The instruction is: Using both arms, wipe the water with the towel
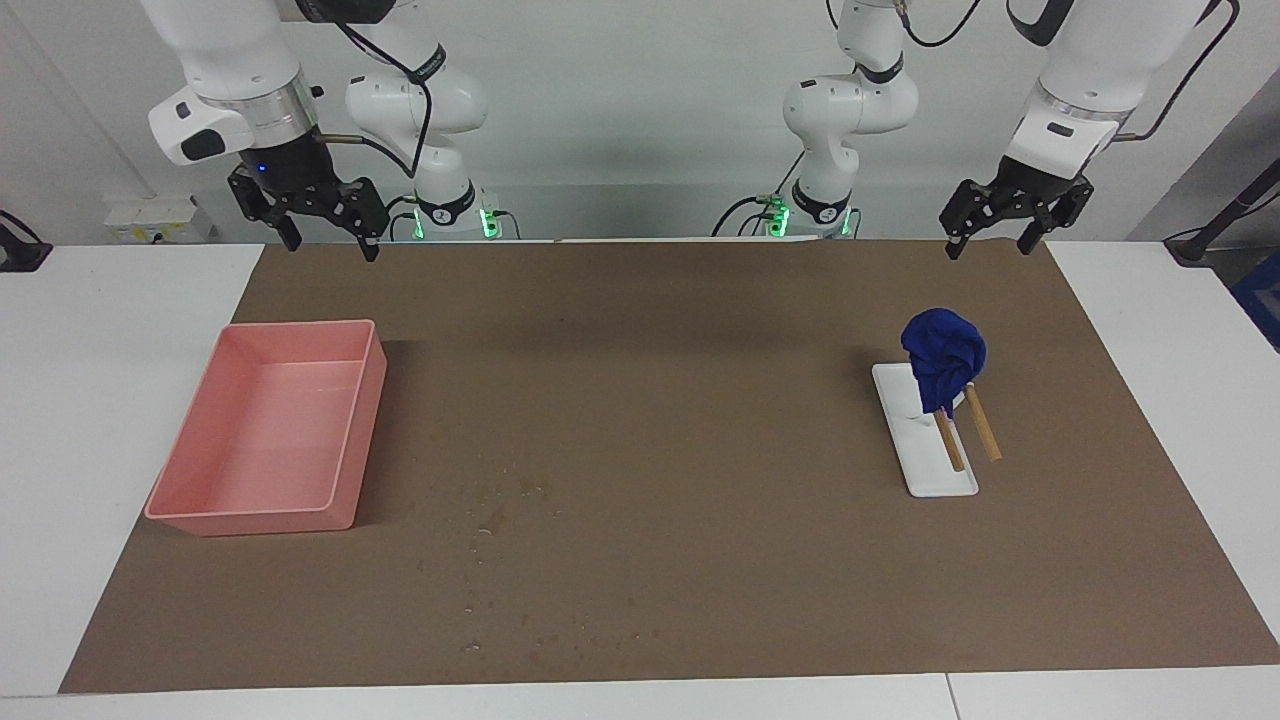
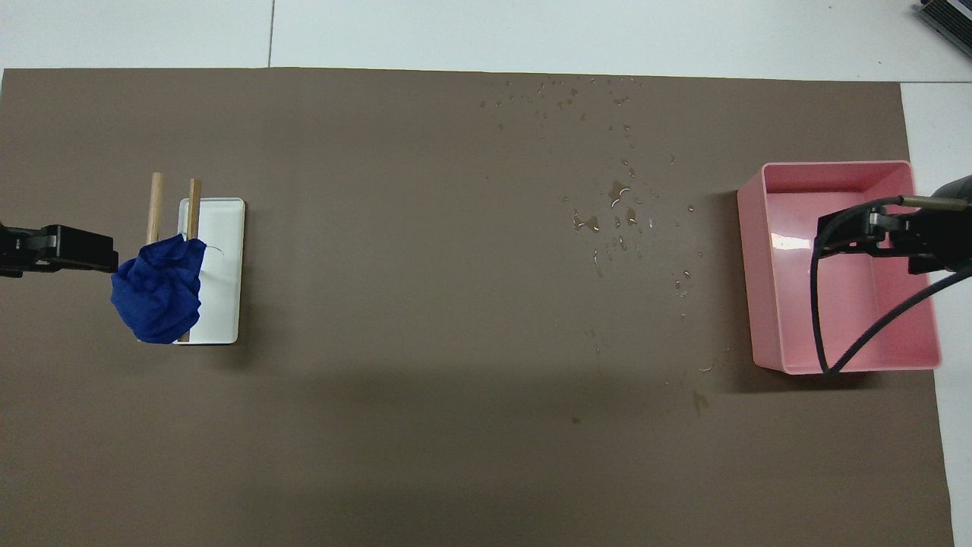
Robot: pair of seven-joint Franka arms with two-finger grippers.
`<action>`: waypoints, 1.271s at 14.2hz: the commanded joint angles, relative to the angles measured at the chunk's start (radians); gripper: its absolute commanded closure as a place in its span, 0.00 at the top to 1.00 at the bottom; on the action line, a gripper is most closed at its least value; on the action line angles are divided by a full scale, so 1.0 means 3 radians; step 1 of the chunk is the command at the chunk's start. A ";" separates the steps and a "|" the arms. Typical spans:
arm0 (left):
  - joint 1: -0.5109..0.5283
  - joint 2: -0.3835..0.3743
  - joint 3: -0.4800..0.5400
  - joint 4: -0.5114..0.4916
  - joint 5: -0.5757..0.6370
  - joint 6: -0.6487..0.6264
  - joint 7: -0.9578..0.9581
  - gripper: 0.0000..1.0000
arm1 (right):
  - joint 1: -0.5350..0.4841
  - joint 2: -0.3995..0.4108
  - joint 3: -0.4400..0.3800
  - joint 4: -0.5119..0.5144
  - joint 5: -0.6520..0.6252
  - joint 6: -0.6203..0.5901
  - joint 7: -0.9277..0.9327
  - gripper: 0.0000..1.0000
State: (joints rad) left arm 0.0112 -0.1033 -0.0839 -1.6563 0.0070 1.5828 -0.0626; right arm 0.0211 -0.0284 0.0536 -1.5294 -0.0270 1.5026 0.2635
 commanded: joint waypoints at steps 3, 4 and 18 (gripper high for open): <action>0.0034 -0.0054 -0.0017 -0.0022 -0.0013 -0.0081 0.0009 1.00 | -0.0050 -0.0155 -0.0005 -0.0071 0.0039 -0.0018 -0.0081 1.00; 0.0034 -0.0054 -0.0017 -0.0022 -0.0013 -0.0081 0.0009 1.00 | -0.0050 -0.0181 -0.0015 -0.0071 0.0039 -0.0018 -0.0076 1.00; 0.0050 -0.0060 -0.0012 -0.0042 -0.0018 -0.0055 0.0030 1.00 | -0.0050 -0.0288 -0.0025 -0.0148 0.0044 -0.0228 -0.0101 1.00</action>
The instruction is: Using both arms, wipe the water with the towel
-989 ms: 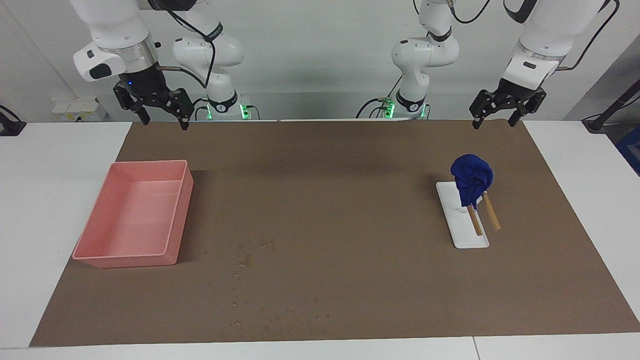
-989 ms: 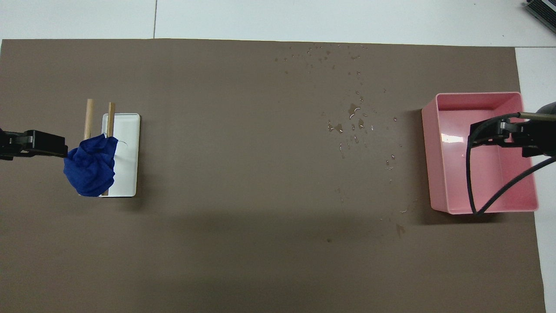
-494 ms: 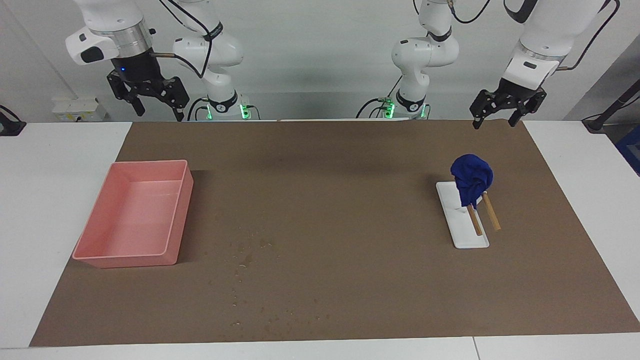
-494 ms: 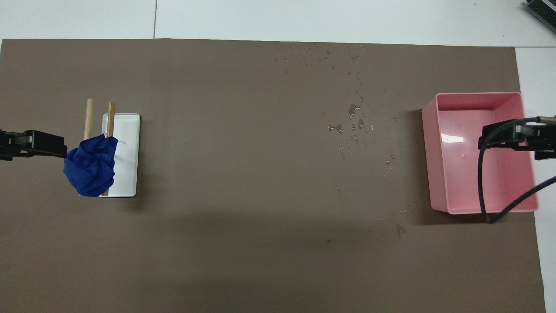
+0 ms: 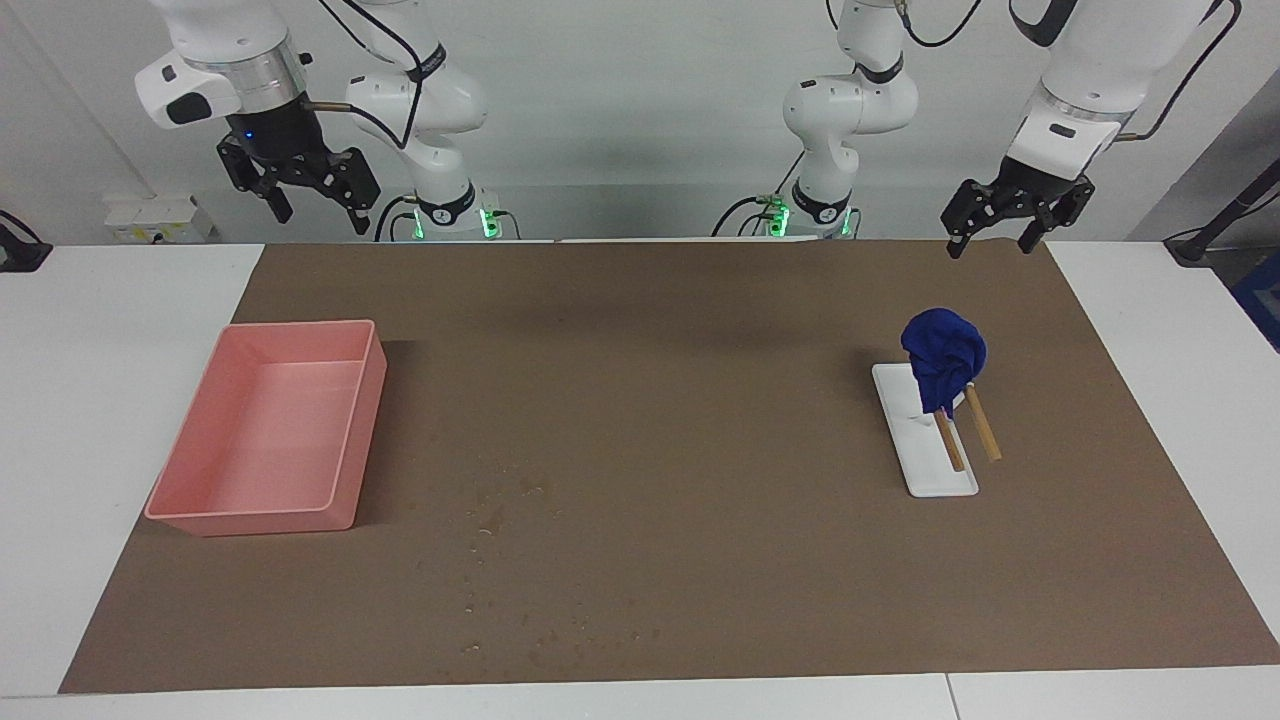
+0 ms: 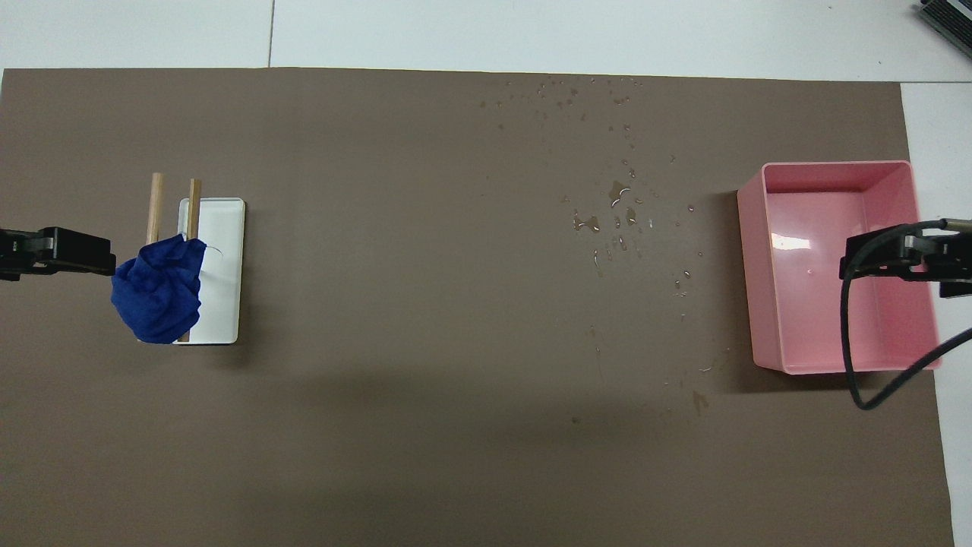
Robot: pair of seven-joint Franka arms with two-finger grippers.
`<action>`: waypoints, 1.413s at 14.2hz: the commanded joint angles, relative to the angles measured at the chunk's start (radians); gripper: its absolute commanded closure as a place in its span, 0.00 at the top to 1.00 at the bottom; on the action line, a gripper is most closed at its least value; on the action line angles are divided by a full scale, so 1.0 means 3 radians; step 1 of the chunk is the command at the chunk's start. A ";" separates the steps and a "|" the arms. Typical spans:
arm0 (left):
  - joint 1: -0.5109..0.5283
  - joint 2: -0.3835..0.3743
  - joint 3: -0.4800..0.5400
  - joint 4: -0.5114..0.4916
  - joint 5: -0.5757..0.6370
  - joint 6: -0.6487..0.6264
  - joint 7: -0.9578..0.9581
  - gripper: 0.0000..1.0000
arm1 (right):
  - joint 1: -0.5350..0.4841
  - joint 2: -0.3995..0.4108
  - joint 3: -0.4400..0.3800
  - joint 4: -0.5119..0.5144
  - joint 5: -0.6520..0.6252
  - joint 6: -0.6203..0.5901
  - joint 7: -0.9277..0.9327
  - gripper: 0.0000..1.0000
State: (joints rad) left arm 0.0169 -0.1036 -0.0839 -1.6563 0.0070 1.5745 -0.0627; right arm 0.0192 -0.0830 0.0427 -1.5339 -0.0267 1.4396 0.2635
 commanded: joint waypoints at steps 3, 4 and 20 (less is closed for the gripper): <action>0.0092 -0.0105 -0.0012 -0.0129 -0.0018 -0.0007 0.0040 1.00 | -0.0018 -0.0178 0.0016 -0.0261 0.0043 -0.0002 -0.0071 1.00; 0.0092 -0.0105 -0.0012 -0.0134 -0.0013 0.0003 0.0040 1.00 | -0.0013 -0.0209 0.0011 -0.0312 0.0043 -0.0002 -0.0065 1.00; 0.0629 -0.0171 -0.0007 -0.1427 -0.0013 0.1552 0.0344 1.00 | -0.0033 -0.0209 0.0011 -0.0317 0.0038 -0.0008 -0.0060 1.00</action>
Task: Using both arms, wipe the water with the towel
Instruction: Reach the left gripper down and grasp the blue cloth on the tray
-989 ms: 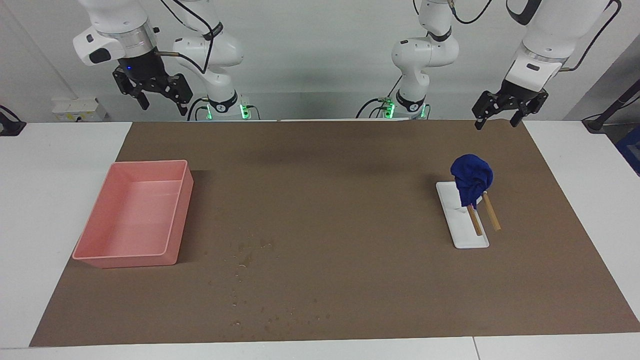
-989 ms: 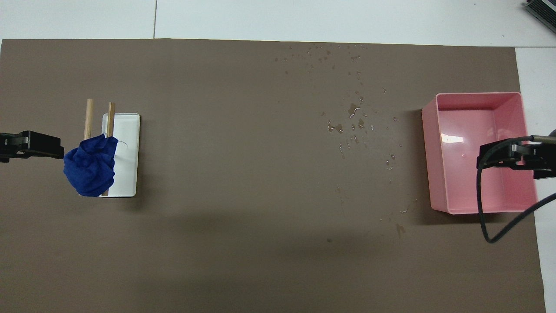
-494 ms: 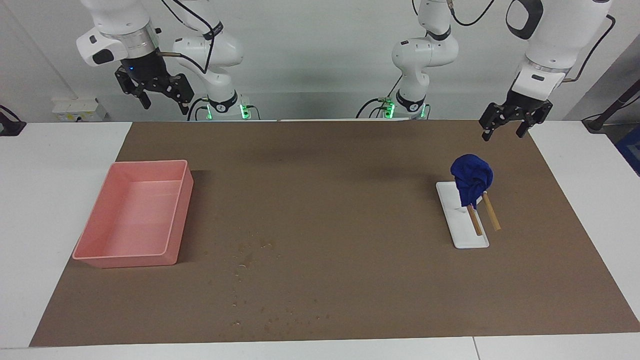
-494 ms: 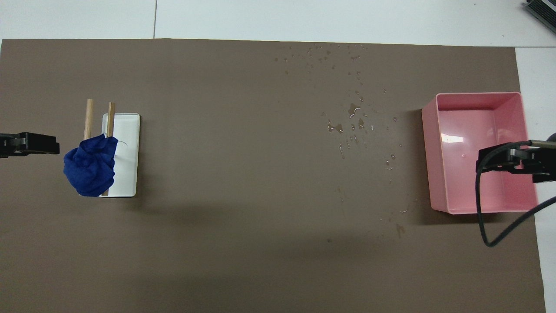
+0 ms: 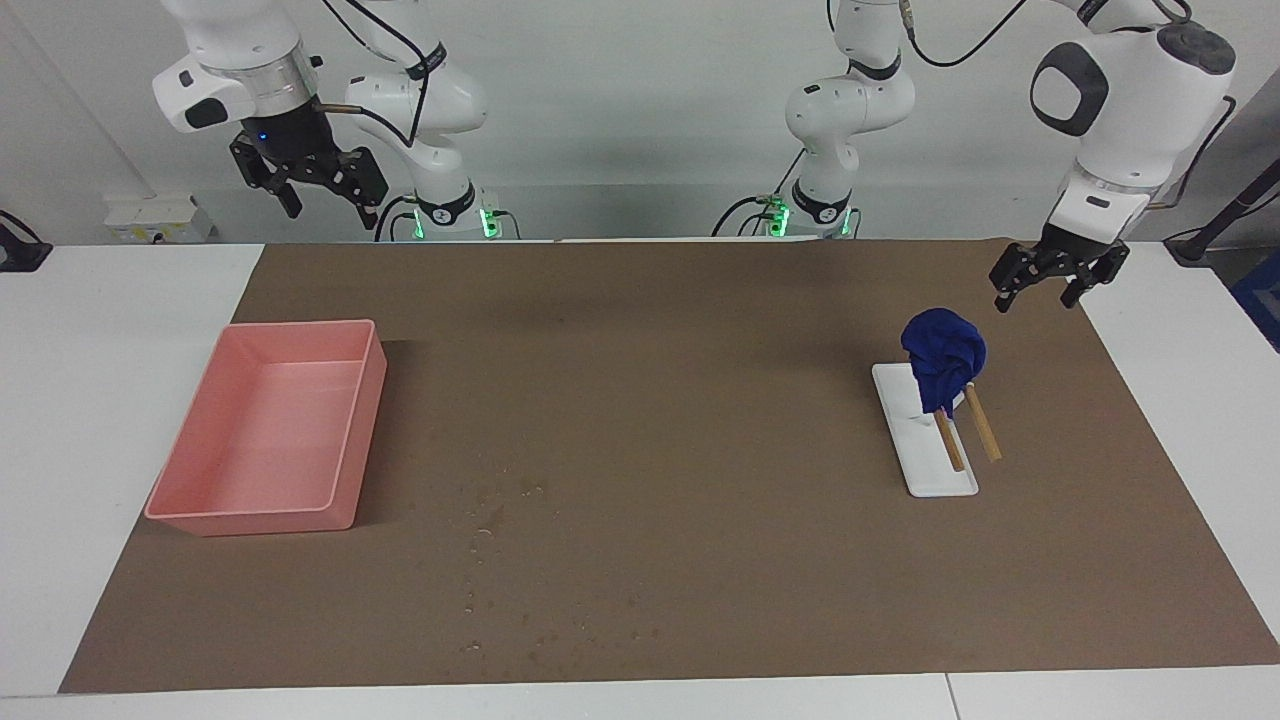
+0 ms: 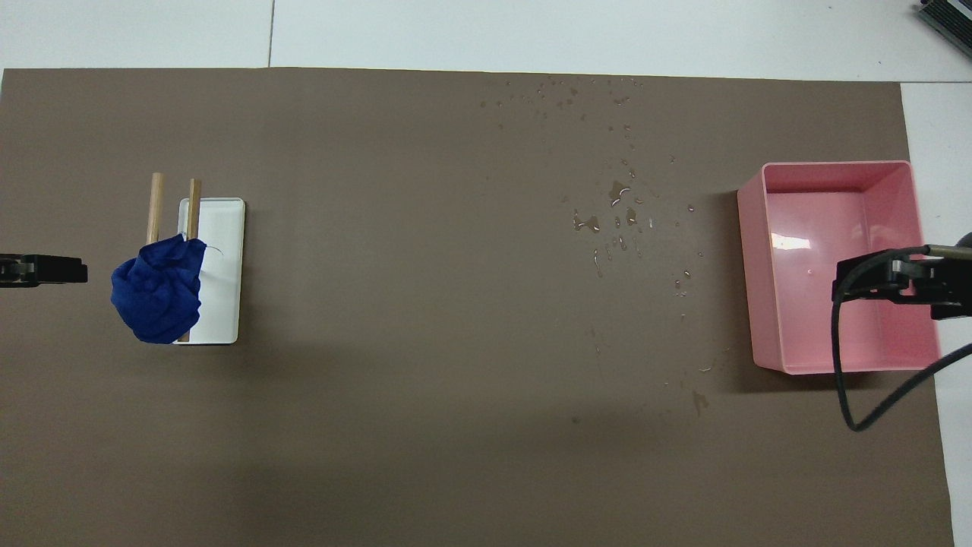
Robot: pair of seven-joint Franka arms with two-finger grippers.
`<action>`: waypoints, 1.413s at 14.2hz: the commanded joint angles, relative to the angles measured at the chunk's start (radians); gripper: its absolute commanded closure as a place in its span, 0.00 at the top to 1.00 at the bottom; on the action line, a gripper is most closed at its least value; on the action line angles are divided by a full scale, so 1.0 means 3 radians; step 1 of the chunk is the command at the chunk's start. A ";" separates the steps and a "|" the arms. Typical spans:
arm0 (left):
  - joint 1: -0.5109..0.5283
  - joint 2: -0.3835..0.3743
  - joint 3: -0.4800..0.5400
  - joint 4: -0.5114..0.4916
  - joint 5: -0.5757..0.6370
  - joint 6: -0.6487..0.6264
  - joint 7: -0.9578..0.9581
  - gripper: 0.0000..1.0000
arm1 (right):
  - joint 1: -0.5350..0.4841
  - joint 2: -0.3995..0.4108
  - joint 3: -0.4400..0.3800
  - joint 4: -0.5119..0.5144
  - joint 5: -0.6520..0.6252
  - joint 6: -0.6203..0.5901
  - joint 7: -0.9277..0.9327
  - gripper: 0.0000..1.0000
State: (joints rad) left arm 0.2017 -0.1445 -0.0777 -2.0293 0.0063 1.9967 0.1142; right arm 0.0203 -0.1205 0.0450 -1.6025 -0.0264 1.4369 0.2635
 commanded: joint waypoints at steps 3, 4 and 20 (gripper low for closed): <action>-0.0048 -0.0030 -0.0032 -0.0327 -0.0072 0.0211 -0.0743 1.00 | -0.0011 -0.0084 0.0009 -0.0094 0.0042 0.0032 -0.0045 1.00; -0.0048 -0.0025 -0.0032 -0.0399 -0.0102 0.0298 -0.0764 1.00 | -0.0011 -0.0084 0.0009 -0.0094 0.0042 0.0053 -0.0045 1.00; -0.0274 0.0078 -0.0027 -0.0548 -0.0410 0.0483 -0.1951 0.00 | -0.0042 0.0084 0.0034 0.0003 0.0093 0.0385 -0.0045 0.99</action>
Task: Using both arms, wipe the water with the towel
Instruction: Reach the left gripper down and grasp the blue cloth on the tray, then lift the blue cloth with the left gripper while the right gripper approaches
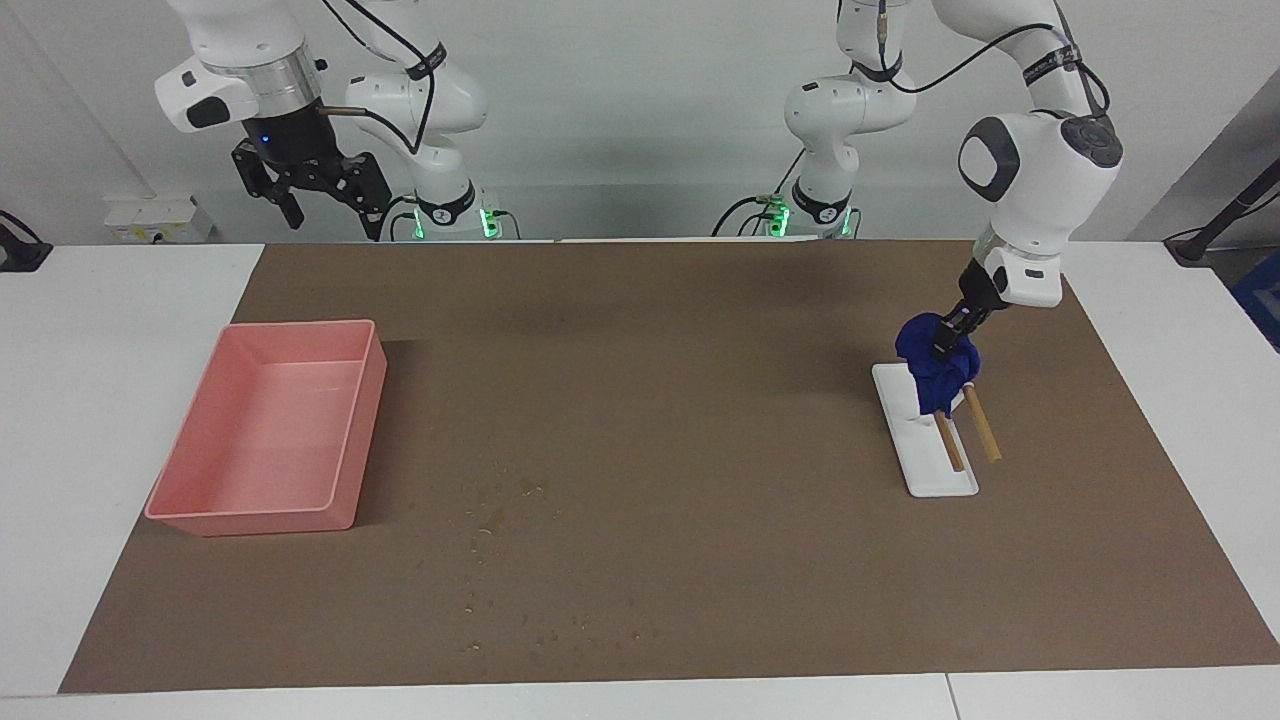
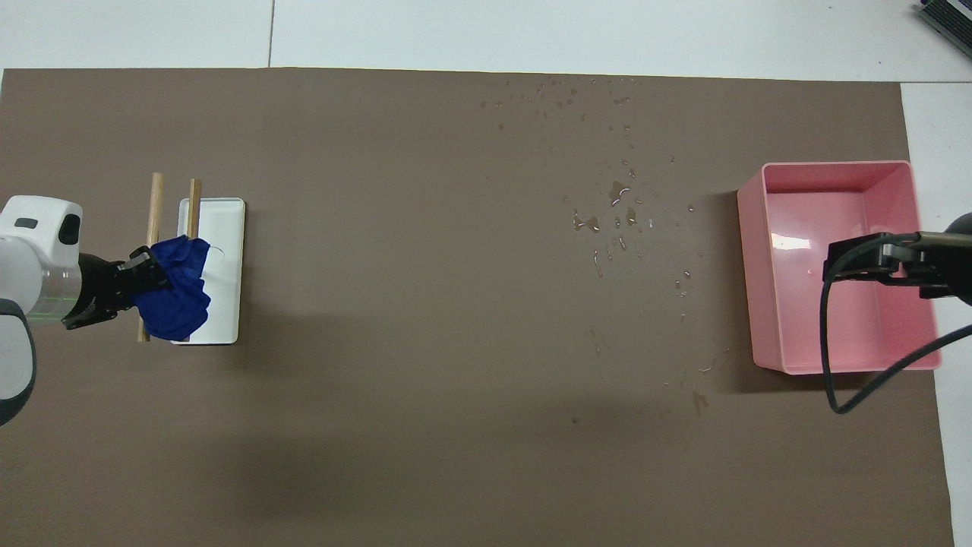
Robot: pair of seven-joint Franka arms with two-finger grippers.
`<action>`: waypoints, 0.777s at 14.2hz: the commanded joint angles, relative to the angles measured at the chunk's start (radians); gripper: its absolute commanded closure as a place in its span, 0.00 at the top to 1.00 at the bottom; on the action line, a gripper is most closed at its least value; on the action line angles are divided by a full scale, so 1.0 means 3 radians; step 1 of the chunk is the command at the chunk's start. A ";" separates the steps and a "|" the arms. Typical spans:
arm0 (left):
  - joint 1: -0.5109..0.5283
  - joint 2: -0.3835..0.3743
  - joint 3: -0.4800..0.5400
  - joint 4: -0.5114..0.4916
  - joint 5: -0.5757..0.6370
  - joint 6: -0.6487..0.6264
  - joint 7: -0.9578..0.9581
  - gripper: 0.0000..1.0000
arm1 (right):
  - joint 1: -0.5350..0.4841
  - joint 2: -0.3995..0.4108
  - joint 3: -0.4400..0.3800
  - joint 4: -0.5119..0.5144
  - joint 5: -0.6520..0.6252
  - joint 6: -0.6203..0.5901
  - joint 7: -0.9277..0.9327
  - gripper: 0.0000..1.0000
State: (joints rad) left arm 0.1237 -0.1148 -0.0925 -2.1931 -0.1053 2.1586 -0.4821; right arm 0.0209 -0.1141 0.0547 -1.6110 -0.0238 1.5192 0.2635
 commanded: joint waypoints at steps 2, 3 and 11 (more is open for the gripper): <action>-0.0029 0.0070 0.0017 0.0273 -0.0038 -0.0357 0.0012 0.00 | -0.0065 0.0211 0.0002 0.0240 0.0084 0.0131 -0.0045 0.99; -0.0029 0.0111 0.0017 0.0462 -0.0043 -0.0582 -0.0019 0.00 | -0.0070 0.0313 0.0002 0.0388 0.0084 0.0126 -0.0045 0.99; -0.0034 -0.0026 -0.0212 0.0791 -0.0580 -0.1182 -0.1040 0.00 | -0.0049 0.0340 -0.0013 0.0324 0.0079 0.0059 0.0011 0.99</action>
State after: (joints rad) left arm 0.1221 -0.1061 -0.1280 -1.9661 -0.2598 1.8314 -0.7003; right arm 0.0173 -0.0126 0.0432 -1.5113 -0.0236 1.5347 0.2636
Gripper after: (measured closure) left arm 0.811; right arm 0.013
